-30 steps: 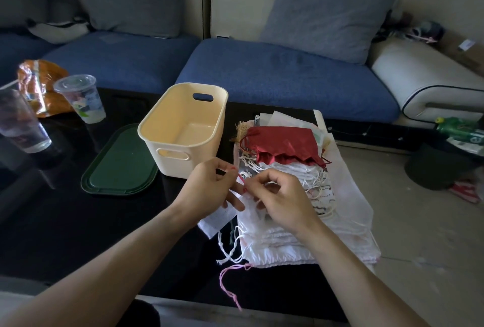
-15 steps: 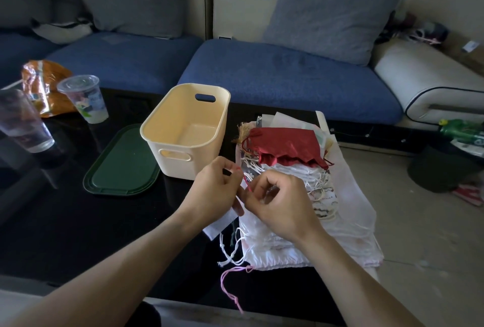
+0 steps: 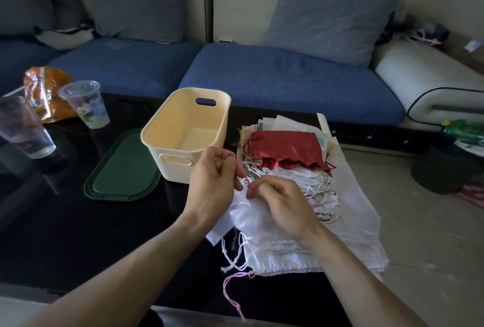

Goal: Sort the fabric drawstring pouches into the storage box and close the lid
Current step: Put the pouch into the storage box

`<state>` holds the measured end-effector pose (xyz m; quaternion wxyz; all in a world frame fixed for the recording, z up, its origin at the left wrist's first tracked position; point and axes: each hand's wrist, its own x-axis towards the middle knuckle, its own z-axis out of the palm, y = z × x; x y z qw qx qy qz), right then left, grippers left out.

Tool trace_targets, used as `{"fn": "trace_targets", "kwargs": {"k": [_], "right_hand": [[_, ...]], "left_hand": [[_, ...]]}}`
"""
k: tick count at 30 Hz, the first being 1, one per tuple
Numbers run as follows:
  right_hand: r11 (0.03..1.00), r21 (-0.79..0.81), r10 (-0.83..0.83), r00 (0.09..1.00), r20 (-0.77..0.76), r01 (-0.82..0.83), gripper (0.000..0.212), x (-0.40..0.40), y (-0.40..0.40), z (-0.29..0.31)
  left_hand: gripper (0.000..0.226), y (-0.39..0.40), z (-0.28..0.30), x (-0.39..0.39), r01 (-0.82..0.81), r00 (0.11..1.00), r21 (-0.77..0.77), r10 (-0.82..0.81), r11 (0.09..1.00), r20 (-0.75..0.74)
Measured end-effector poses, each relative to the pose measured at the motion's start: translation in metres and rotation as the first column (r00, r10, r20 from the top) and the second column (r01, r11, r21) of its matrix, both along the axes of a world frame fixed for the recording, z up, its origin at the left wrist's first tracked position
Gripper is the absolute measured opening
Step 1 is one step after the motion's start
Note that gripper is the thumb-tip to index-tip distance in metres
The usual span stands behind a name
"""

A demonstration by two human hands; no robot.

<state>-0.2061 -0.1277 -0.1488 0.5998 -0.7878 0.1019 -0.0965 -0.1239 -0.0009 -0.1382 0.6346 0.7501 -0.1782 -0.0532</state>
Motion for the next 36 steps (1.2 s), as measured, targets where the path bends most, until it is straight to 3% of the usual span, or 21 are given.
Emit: {"fn": "trace_targets", "kwargs": {"k": [6, 8, 10, 12, 15, 18, 21, 24, 27, 28, 30, 32, 36], "right_hand": [[0.991, -0.099, 0.081, 0.994, -0.077, -0.088, 0.024, 0.001, -0.008, -0.005], [0.995, -0.089, 0.042, 0.999, -0.027, -0.044, 0.020, -0.001, -0.010, -0.009], [0.998, -0.050, -0.040, 0.999, 0.028, 0.041, 0.018, -0.002, -0.012, -0.009], [0.986, -0.053, -0.154, 0.985, 0.080, 0.159, 0.016, -0.003, -0.015, -0.007], [0.968, 0.021, -0.250, 0.966, 0.066, 0.249, 0.016, -0.004, -0.018, -0.004], [0.937, 0.128, -0.326, 0.945, -0.005, 0.324, 0.023, -0.004, -0.017, -0.001], [0.898, 0.176, -0.401, 0.915, -0.046, 0.402, 0.016, -0.005, -0.017, 0.001], [0.875, 0.260, -0.407, 0.911, -0.061, 0.408, 0.033, -0.005, -0.019, -0.003], [0.875, 0.278, -0.395, 0.916, -0.067, 0.397, 0.042, -0.003, -0.019, -0.004], [0.875, 0.285, -0.389, 0.919, -0.068, 0.391, 0.044, -0.003, -0.018, -0.004], [0.870, 0.312, -0.380, 0.923, -0.067, 0.381, 0.048, -0.002, -0.015, -0.005], [0.863, 0.333, -0.375, 0.923, -0.080, 0.380, 0.054, 0.000, -0.011, -0.007], [0.865, 0.331, -0.368, 0.926, -0.090, 0.376, 0.058, 0.004, -0.010, -0.013]], "left_hand": [[0.010, 0.001, 0.007, -0.003, 0.001, 0.998, -0.113, -0.008, 0.994, -0.064], [0.034, 0.003, 0.004, -0.002, 0.146, 0.980, -0.007, -0.146, 0.989, -0.139], [0.056, 0.007, -0.003, -0.002, 0.358, 0.931, 0.220, -0.328, 0.907, -0.162], [0.050, 0.009, -0.009, -0.003, 0.401, 0.907, 0.451, -0.416, 0.797, -0.070], [0.017, 0.007, -0.003, -0.005, 0.335, 0.922, 0.444, -0.385, 0.831, 0.025], [0.013, 0.006, 0.008, -0.004, 0.270, 0.956, 0.349, -0.294, 0.897, 0.017], [0.012, 0.011, 0.025, 0.014, -0.007, 0.988, 0.258, -0.033, 0.966, 0.149], [0.022, 0.025, 0.055, 0.041, -0.287, 0.910, 0.175, 0.211, 0.942, 0.357], [0.030, 0.034, 0.083, 0.068, -0.454, 0.792, 0.371, 0.176, 0.810, 0.584], [0.029, 0.034, 0.087, 0.079, -0.471, 0.788, 0.459, 0.126, 0.754, 0.602], [0.030, 0.030, 0.091, 0.105, -0.376, 0.874, 0.658, 0.014, 0.652, 0.485], [0.032, 0.023, 0.088, 0.125, -0.226, 0.935, 0.849, -0.138, 0.478, 0.326], [0.030, 0.002, 0.073, 0.140, -0.111, 0.926, 0.954, -0.320, 0.280, 0.202]]}}
